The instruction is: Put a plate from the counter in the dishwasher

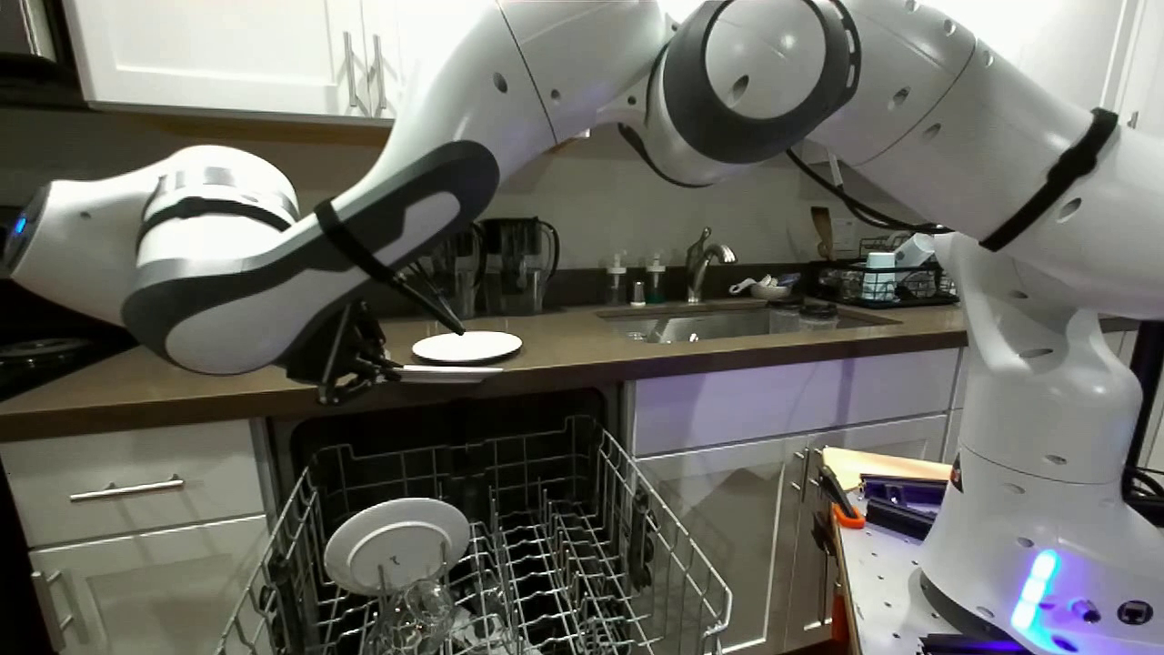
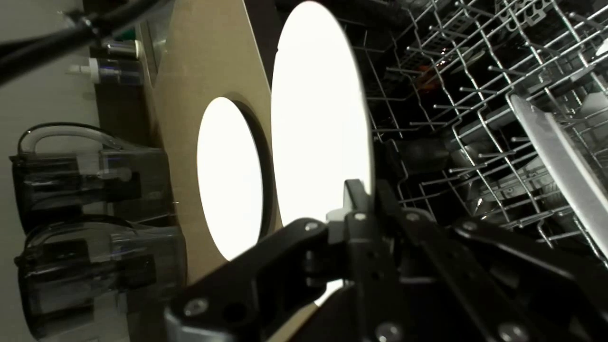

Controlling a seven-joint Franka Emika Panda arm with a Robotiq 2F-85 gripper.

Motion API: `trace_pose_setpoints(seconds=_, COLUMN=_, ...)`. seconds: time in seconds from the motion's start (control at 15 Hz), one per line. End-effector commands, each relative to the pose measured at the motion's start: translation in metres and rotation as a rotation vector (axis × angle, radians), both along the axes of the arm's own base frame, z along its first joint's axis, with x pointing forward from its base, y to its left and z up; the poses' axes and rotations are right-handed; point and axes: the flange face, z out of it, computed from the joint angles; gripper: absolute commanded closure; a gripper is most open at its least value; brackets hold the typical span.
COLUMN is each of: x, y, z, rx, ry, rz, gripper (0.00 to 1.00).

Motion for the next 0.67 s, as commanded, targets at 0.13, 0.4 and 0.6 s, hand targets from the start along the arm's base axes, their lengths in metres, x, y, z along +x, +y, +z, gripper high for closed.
trace_pose_setpoints(seconds=0.13, x=-0.005, y=0.006, z=0.002, rx=-0.048, ry=-0.01, rz=-0.017, gripper=0.92)
trace_pose_setpoints(seconds=0.4, x=-0.014, y=0.022, z=0.002, rx=-0.095, ry=-0.01, rz=-0.027, gripper=0.93)
trace_pose_setpoints(seconds=0.6, x=-0.023, y=0.038, z=0.004, rx=-0.127, ry=-0.013, rz=-0.027, gripper=0.93)
